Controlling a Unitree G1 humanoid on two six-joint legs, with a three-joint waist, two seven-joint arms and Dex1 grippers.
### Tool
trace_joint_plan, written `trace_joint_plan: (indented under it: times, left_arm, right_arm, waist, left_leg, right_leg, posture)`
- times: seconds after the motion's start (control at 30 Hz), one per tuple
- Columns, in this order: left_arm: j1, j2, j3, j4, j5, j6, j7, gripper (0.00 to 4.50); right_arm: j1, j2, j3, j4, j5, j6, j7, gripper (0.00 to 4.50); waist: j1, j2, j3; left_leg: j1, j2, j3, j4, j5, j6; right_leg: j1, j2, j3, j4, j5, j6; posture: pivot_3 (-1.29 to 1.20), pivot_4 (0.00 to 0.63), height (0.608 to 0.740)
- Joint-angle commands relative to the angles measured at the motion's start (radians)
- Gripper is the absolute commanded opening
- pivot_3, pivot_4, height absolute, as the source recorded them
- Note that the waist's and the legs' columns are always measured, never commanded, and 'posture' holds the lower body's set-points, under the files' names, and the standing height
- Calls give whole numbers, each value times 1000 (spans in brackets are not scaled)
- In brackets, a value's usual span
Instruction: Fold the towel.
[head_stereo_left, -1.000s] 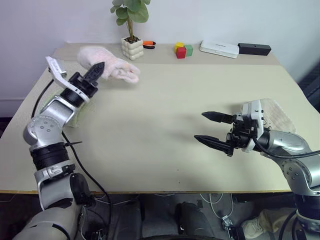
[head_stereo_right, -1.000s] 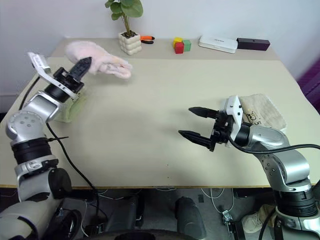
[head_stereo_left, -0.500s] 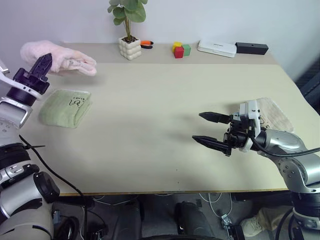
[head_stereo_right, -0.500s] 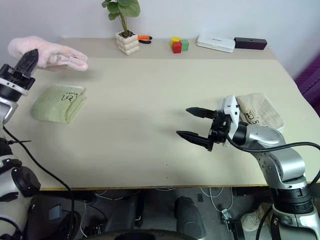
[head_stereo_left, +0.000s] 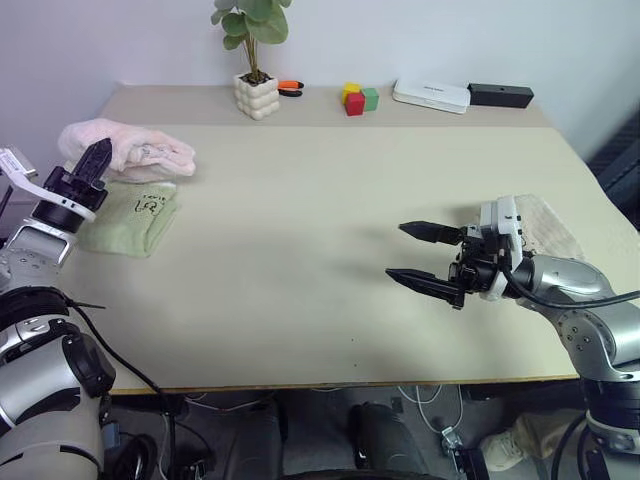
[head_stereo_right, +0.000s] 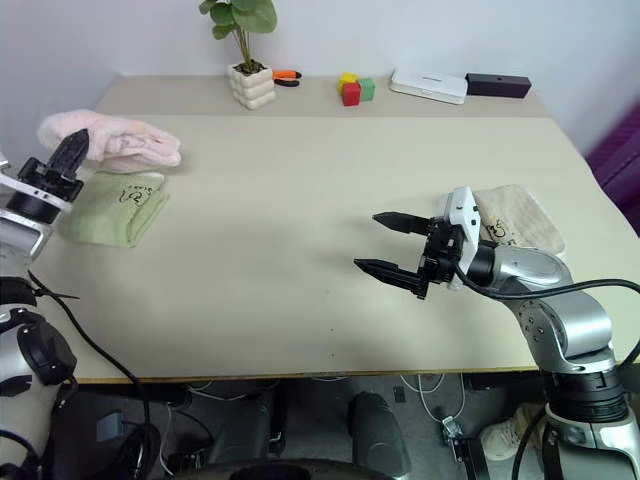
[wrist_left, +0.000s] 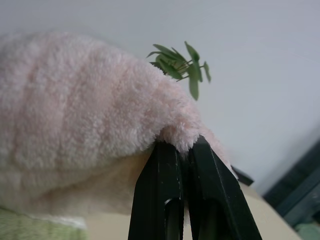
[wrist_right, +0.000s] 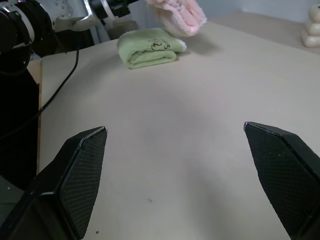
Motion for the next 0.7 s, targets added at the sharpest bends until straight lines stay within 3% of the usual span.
trace_joint_plan:
  times: [0.03, 0.37, 0.7]
  left_arm:
    - [73, 35, 45, -71, -15, 0, -14, 18]
    - [289, -67, 88, -278, -55, 29, 70, 18]
    - [455, -172, 193, -545, -204, 117, 243, 18]
  right_arm:
    - [20, -19, -44, -39, 14, -1, -4, 4500]
    - [-16, -19, -33, -22, 7, 1, -5, 4500]
    - [-28, -12, -20, -2, -5, -8, 7, 4500]
  waist:
    - [-2, 0, 0]
    - [6, -1, 0]
    - [4, -1, -1]
  left_leg:
    - [0, 0, 0, -1, 0, 0]
    - [0, 0, 2, -2, 0, 0]
    - [1, 1, 1, -3, 0, 0]
  right_leg:
    - [-1, 0, 0, 0, 0, 0]
    - [-2, -1, 0, 1, 0, 0]
    - [-2, -2, 0, 1, 0, -1]
  posture:
    - [0, 150, 740]
    - [0, 150, 740]
    - [0, 150, 740]
